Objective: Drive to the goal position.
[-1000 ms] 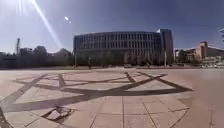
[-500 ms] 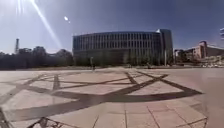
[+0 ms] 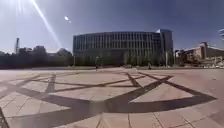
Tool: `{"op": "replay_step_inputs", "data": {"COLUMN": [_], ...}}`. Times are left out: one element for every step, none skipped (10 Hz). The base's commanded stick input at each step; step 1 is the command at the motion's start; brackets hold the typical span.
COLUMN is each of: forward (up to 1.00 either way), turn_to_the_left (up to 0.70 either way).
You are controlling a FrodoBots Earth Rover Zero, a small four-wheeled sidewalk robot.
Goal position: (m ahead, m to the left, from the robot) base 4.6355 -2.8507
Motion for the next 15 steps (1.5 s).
{"op": "replay_step_inputs", "data": {"forward": [0.70,0.70,0.70,0.70,0.70,0.70,0.70,0.70,0.70,0.70,0.70,0.70,0.70,0.70,0.70], "turn_to_the_left": [0.00,0.00,0.00,0.00,0.00,0.00,0.00,0.00,0.00,0.00,0.00,0.00,0.00,0.01,0.01]}}
